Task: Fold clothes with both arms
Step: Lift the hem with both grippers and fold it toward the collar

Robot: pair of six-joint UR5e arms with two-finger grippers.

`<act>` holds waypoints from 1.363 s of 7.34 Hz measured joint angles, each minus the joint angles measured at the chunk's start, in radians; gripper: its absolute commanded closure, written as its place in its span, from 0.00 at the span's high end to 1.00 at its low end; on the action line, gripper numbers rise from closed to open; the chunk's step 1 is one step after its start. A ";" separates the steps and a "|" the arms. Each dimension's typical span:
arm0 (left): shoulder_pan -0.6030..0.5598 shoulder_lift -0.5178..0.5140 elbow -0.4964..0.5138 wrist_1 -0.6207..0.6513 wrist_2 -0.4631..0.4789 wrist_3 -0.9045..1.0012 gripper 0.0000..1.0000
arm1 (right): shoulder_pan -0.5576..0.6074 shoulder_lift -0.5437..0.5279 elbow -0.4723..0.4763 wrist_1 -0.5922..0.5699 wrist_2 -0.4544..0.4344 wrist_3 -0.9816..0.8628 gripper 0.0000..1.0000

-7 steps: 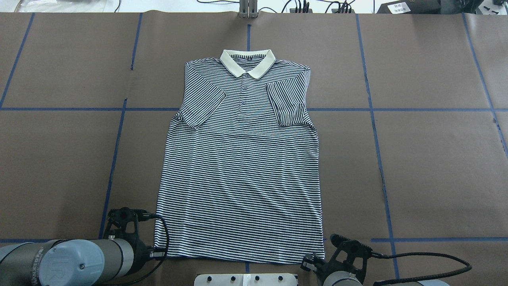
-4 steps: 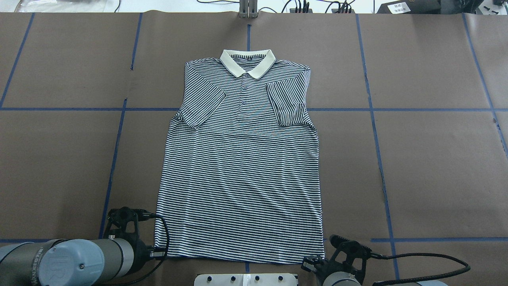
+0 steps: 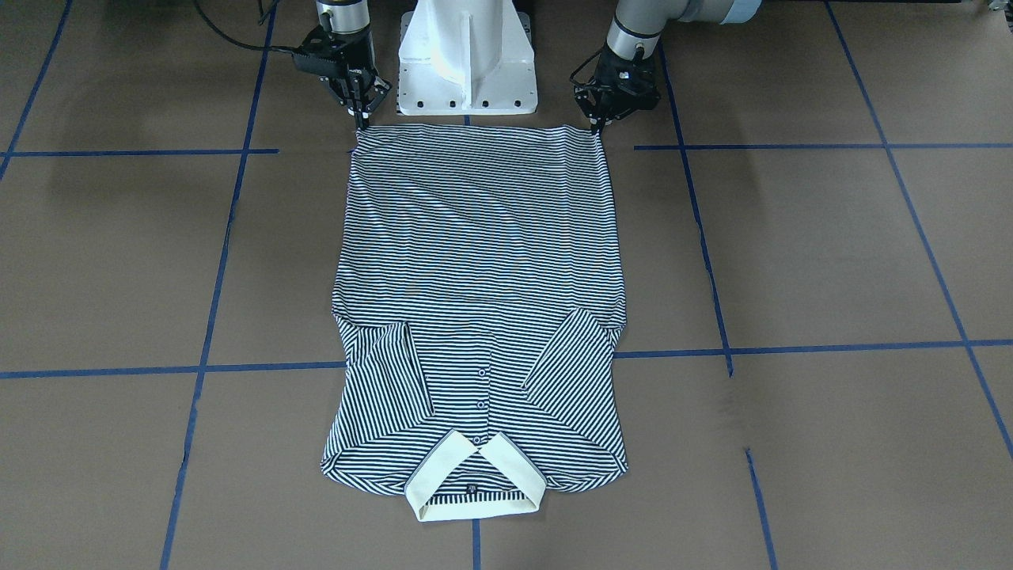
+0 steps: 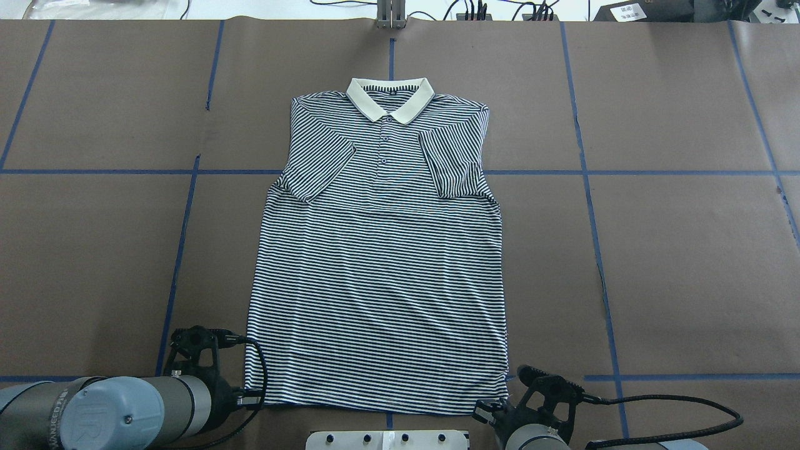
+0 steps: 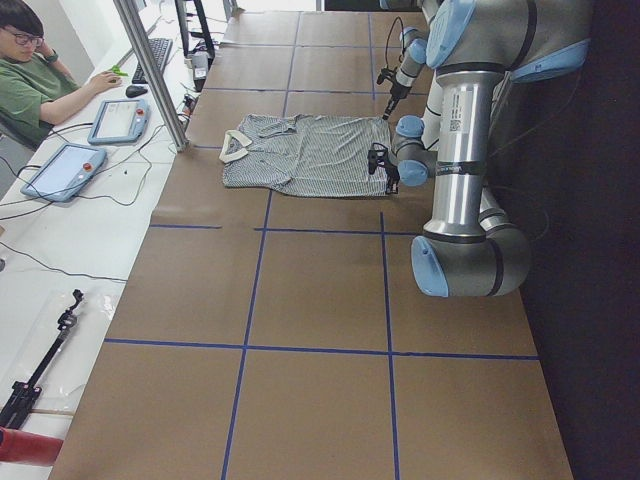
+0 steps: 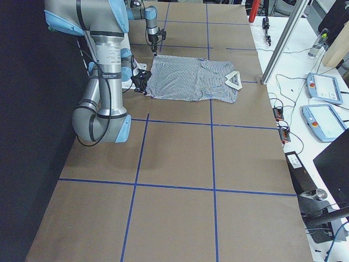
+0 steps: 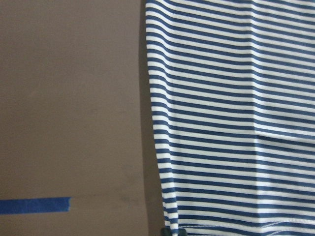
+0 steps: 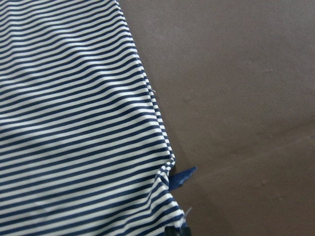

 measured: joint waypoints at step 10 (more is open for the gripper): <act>-0.428 -0.456 -0.276 0.839 -0.278 0.416 0.00 | 0.445 0.284 0.375 -0.566 0.353 -0.342 0.00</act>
